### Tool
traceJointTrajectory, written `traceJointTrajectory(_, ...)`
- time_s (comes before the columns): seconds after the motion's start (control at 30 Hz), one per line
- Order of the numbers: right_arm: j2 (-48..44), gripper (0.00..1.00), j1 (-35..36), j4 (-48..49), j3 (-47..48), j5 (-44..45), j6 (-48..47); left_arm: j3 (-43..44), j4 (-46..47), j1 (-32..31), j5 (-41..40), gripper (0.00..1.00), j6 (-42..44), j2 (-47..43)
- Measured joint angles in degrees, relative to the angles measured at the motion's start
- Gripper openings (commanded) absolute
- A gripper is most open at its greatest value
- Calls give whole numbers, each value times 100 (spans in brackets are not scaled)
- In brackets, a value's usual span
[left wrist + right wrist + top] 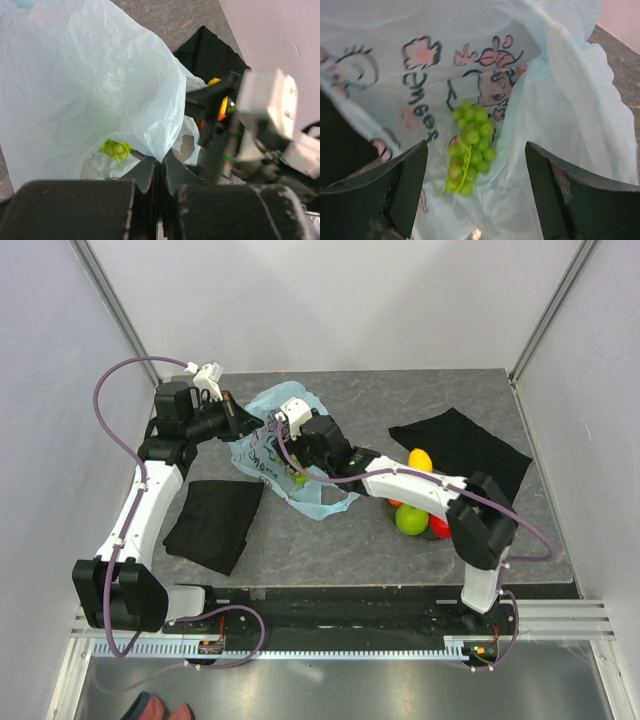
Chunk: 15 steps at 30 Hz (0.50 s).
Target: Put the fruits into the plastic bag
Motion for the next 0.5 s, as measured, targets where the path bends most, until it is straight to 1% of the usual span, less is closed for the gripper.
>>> traceJointTrajectory(0.17,-1010,87,57,52,-745,-645,-286,0,0,0,-2,1,2,0)
traceJointTrajectory(0.27,-1504,86,57,42,-887,-713,-297,0,0,0,-15,2,9,0)
traceJointTrajectory(0.37,-1733,87,-59,42,-841,-678,-208,0,0,0,-22,2,26,0)
traceJointTrajectory(0.5,-1738,87,-374,-68,-796,-595,-111,0,0,0,-26,1,72,0)
